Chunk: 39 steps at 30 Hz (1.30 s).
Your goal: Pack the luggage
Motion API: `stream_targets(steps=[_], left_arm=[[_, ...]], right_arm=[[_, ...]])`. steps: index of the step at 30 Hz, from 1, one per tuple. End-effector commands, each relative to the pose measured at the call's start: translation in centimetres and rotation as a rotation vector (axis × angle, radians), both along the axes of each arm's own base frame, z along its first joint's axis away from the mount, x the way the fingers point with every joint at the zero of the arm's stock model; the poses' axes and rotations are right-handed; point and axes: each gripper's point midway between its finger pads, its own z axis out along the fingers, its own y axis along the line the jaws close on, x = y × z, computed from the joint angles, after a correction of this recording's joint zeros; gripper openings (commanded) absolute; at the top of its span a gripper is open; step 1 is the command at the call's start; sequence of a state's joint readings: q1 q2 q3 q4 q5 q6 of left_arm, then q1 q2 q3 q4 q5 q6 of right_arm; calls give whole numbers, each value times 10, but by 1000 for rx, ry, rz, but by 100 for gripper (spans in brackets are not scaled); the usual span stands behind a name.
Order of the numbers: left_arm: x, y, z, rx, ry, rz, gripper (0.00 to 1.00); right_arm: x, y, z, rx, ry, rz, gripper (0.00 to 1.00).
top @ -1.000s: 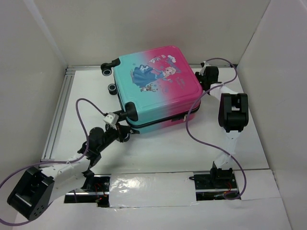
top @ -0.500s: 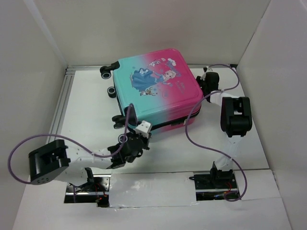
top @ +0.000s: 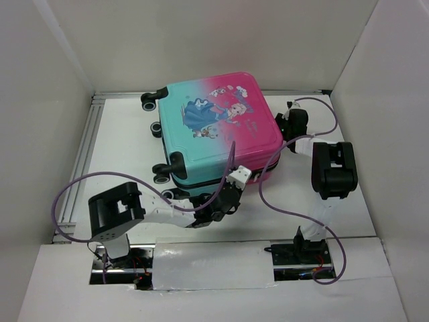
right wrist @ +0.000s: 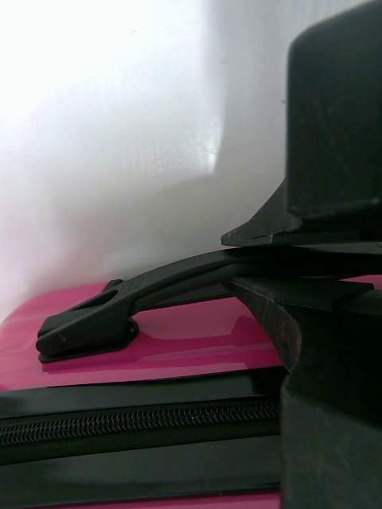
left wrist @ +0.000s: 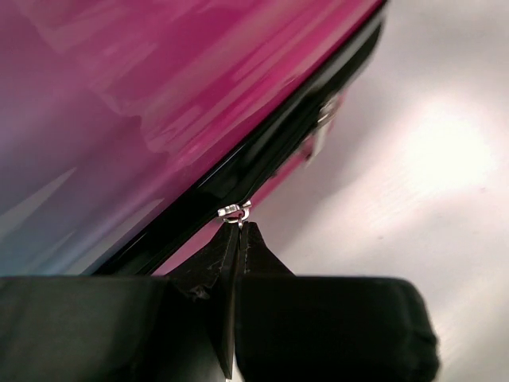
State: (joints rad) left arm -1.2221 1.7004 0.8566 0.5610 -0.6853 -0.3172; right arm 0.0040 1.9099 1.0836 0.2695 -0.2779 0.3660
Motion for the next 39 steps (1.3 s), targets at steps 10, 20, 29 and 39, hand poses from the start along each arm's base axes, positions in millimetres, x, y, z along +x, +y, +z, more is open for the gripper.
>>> stream_targets(steps=[10,20,29,39], left_arm=[[-47,-104,39,-198,-23,-402,0],[-51,-130,37,-204,-16,-475,0],[-45,-108,36,-194,21,-406,15],[-62,-37,67,-166,147,-330,100]], right_arm=[[-95,35,-66,36,357,98,0],[-93,34,-57,30,337,92,0],[-94,28,-57,-11,361,88,6],[-77,-9,37,-49,226,3,100]])
